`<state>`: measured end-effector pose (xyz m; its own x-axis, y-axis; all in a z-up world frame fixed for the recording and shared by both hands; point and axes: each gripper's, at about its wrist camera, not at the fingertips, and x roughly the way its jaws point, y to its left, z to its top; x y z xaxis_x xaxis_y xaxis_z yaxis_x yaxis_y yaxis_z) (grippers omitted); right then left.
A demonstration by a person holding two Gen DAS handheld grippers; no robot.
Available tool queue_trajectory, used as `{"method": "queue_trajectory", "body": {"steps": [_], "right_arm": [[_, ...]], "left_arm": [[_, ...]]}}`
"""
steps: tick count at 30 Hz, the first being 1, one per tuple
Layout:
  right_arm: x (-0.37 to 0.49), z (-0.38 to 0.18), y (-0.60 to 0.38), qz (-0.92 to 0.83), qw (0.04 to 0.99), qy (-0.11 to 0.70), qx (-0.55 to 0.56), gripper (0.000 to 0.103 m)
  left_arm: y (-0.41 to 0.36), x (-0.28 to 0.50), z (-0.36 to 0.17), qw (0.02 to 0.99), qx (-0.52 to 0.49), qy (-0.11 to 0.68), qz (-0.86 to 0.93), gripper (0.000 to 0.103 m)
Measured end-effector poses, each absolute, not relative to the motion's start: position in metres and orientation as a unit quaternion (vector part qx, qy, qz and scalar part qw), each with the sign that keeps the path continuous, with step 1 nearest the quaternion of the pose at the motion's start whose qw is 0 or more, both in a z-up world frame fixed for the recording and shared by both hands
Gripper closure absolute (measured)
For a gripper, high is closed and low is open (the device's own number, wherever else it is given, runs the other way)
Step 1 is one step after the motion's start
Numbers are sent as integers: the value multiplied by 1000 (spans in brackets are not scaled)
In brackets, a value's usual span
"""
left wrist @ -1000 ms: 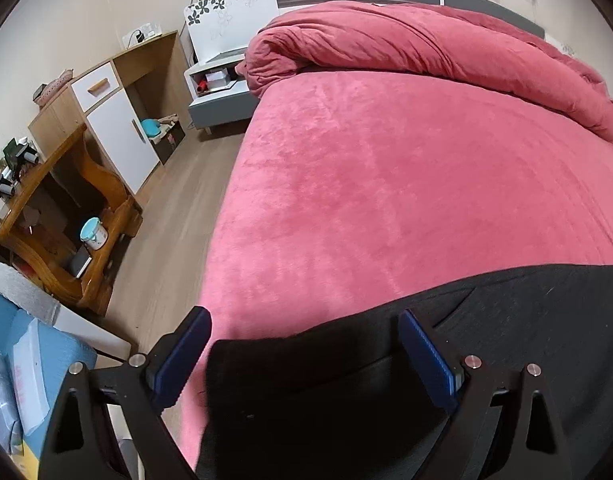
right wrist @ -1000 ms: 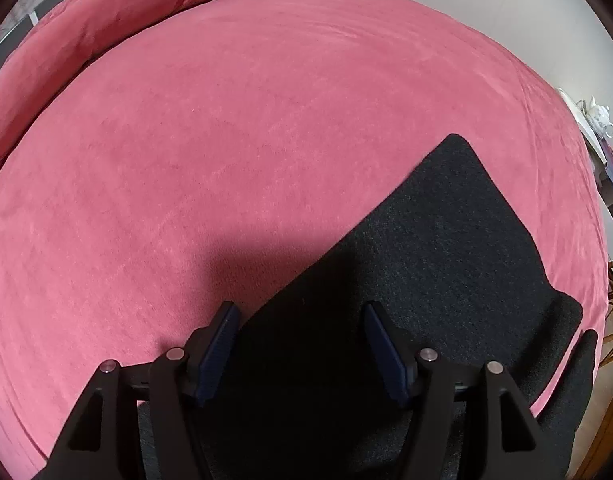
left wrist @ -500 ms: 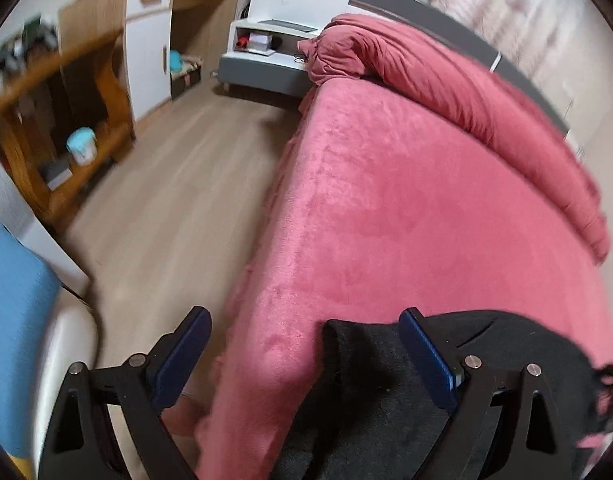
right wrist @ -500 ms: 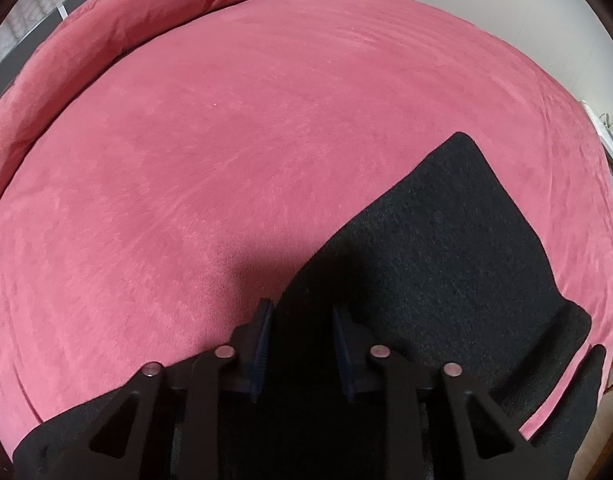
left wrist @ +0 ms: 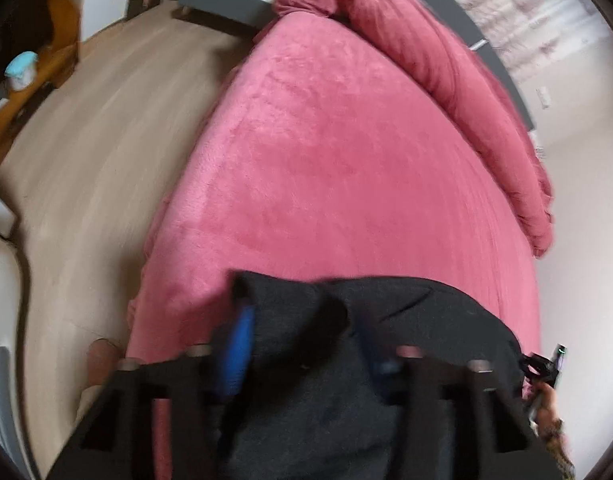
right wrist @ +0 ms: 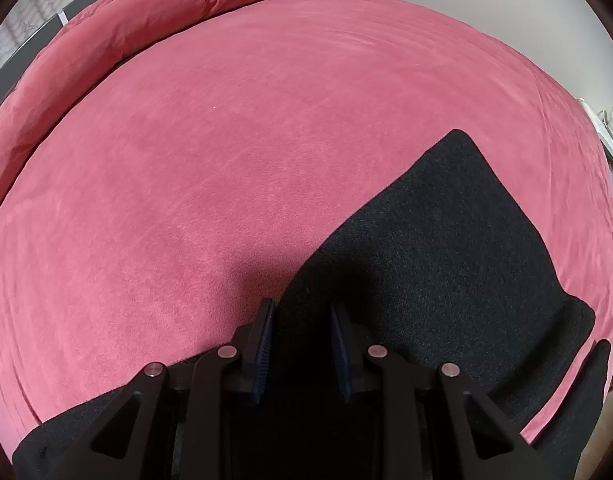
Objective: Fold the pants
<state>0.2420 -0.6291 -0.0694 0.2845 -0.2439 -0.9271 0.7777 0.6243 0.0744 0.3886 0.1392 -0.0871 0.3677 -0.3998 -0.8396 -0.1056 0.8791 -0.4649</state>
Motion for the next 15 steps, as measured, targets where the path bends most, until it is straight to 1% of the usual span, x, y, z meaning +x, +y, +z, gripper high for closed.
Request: {"method": "queue_trajectory", "body": {"steps": [1, 2, 3, 4, 7, 12, 15], "right_arm": [[242, -70, -630, -338, 754, 494, 270, 76], [243, -70, -631, -338, 754, 494, 271, 76], [241, -69, -632, -338, 754, 489, 280, 78], [241, -69, -636, -337, 754, 484, 290, 83], [222, -66, -647, -321, 749, 452, 362, 91], [180, -52, -660, -287, 747, 388, 457, 93], [161, -40, -657, -275, 755, 368, 468, 94]], "left_arm": [[137, 391, -89, 795, -219, 560, -80, 71], [137, 392, -91, 794, -221, 562, -72, 80], [139, 391, -91, 797, -224, 558, -66, 94], [143, 388, -88, 799, -233, 550, -69, 94], [150, 374, -75, 810, -252, 521, -90, 96], [149, 350, -47, 833, -244, 480, -129, 97], [149, 337, -32, 835, -263, 458, -154, 97]]}}
